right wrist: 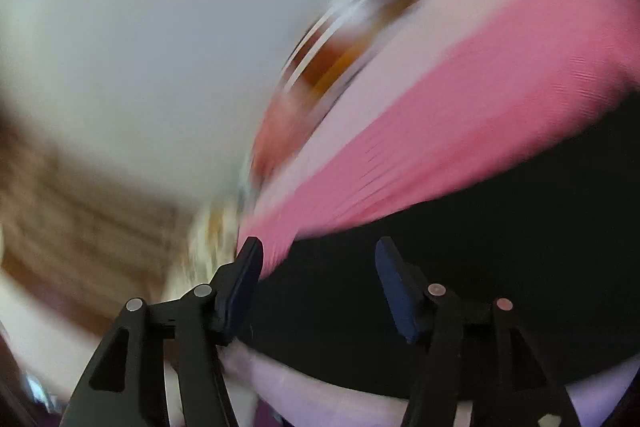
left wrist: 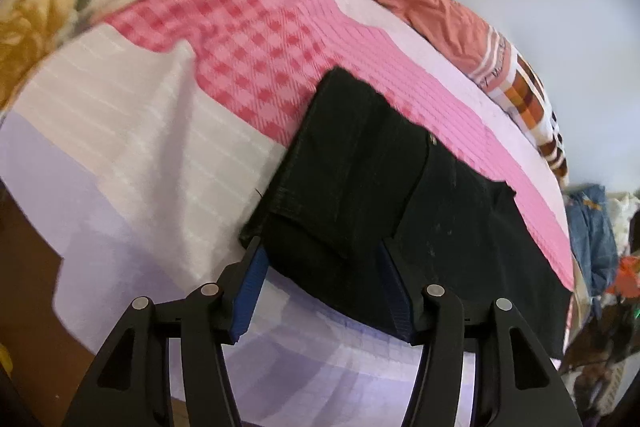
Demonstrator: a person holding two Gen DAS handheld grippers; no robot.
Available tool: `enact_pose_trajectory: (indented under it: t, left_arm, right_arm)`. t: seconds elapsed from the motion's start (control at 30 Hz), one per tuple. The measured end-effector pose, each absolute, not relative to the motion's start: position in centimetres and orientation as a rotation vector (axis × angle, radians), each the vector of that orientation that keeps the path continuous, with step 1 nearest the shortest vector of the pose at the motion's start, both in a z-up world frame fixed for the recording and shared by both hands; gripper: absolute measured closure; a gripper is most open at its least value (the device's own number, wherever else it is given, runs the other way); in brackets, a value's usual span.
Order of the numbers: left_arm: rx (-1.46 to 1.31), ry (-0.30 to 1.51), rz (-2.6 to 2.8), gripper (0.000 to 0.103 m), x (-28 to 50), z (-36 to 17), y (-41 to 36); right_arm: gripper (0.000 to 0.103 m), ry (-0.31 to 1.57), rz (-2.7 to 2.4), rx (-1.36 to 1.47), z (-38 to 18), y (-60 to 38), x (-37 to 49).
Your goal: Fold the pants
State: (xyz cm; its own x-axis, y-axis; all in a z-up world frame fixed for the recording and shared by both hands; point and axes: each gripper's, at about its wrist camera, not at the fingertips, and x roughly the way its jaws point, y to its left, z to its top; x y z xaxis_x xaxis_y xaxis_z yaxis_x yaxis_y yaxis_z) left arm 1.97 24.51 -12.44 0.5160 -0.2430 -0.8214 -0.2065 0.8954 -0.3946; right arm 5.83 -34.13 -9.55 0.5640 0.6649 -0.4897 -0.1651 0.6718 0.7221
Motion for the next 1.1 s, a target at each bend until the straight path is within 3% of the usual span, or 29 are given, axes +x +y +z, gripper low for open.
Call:
enact_pose_trajectory:
  t: [0.2,0.3,0.5,0.6,0.7,0.83,1.1]
  left_arm:
    - [-0.394,0.972,0.027,0.039,1.4,-10.8,23.9]
    - [-0.371,0.925,0.059,0.036,1.1,-9.6,24.1]
    - [-0.379,0.891,0.096,0.026,0.9,-8.4,24.7]
    - [-0.386,0.925,0.107,0.026,1.7,-9.1,24.5]
    - [-0.388,0.96,0.108,0.026,2.3,-9.9,24.2]
    - [-0.384,1.002,0.103,0.026,3.0,-10.8,23.4]
    - [-0.367,1.021,0.093,0.026,3.7,-11.3,22.4]
  right_arm:
    - [0.047,1.029,0.708,0.21,-12.4,-20.1,16.2]
    - [0.047,1.056,0.745,0.094,-13.6,-17.6,19.2]
    - [0.048,1.117,0.806,0.042,-15.8,-16.6,22.2]
    - [0.063,1.161,0.878,0.023,-16.8,-15.2,22.8]
    - [0.067,1.16,0.917,-0.052,-16.8,-13.9,22.6]
    - [0.068,1.107,0.912,-0.075,-15.6,-14.4,22.9]
    - [0.068,1.199,0.97,-0.159,-17.4,-12.1,23.3]
